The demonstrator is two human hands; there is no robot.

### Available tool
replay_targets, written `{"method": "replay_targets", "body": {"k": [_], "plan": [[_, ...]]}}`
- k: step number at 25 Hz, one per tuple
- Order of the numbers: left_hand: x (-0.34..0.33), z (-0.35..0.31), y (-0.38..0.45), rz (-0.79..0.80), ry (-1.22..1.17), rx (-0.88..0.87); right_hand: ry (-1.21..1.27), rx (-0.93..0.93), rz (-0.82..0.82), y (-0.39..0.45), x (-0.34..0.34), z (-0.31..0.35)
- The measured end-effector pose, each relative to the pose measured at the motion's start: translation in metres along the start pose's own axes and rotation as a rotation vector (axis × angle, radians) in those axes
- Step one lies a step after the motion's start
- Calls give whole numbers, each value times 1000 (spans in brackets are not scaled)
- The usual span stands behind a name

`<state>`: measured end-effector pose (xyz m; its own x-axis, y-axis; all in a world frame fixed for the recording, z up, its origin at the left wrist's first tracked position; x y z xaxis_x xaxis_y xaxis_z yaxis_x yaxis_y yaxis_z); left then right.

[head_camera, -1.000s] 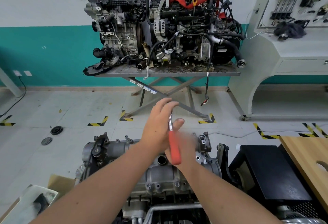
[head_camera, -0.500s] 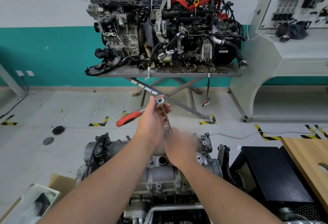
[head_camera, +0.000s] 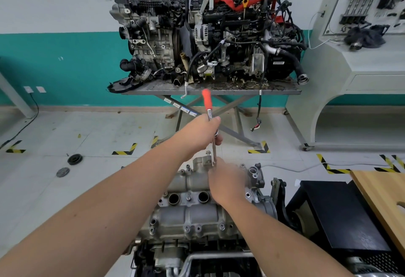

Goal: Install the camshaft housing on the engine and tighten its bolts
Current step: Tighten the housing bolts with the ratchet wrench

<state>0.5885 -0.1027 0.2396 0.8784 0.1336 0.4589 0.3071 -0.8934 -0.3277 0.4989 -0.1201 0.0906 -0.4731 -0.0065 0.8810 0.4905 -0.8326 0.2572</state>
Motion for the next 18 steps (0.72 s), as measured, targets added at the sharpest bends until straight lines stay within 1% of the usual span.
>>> {"method": "replay_targets", "body": {"k": [1,4,5,6,7,8,9,10,12,13,14,15,16,17,18], "plan": [[0,-7,-1,-39,130,-49,4,4,-5,0,0,0],[-9,-24,-7,-142,615,-244,18,4,14,-1,-1,-1],[-10,-28,-12,-218,772,-341,16,-1,21,0,0,-1],[-12,-34,-20,-347,907,-489,13,-6,25,0,0,-1],[-15,-37,-32,-501,988,-668,13,-8,20,-1,1,0],[-18,-36,-45,-628,997,-812,26,-12,20,-1,0,0],[-17,-32,-54,-718,934,-891,60,-27,27,-2,-2,-1],[-13,-26,-57,-773,831,-890,108,-49,35,-2,-3,-3],[-7,-8,-47,-777,597,-761,142,-61,24,-4,-2,-5],[-4,2,-37,-695,435,-668,102,-32,7,-4,1,-3],[-2,12,-24,-545,186,-575,59,-7,3,-3,2,-1],[-4,21,-15,-370,-127,-501,34,3,8,-3,2,0],[-4,29,-10,-273,-381,-464,25,2,20,-3,2,1],[4,35,-10,-295,-515,-477,23,4,23,-2,1,2],[11,38,-10,-345,-565,-494,19,3,25,-1,1,2]]}}
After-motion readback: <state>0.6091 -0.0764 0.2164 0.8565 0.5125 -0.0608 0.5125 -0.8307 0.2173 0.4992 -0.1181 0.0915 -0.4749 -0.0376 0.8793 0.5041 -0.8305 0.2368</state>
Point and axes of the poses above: each hand's wrist, its own y-axis towards the middle knuckle, its own x-axis out of the back of the hand, z = x × y, the point moved 9 cm from there along y, towards the middle knuckle, and after that the axes turned 11 degrees about x, right-handed, at the moved point
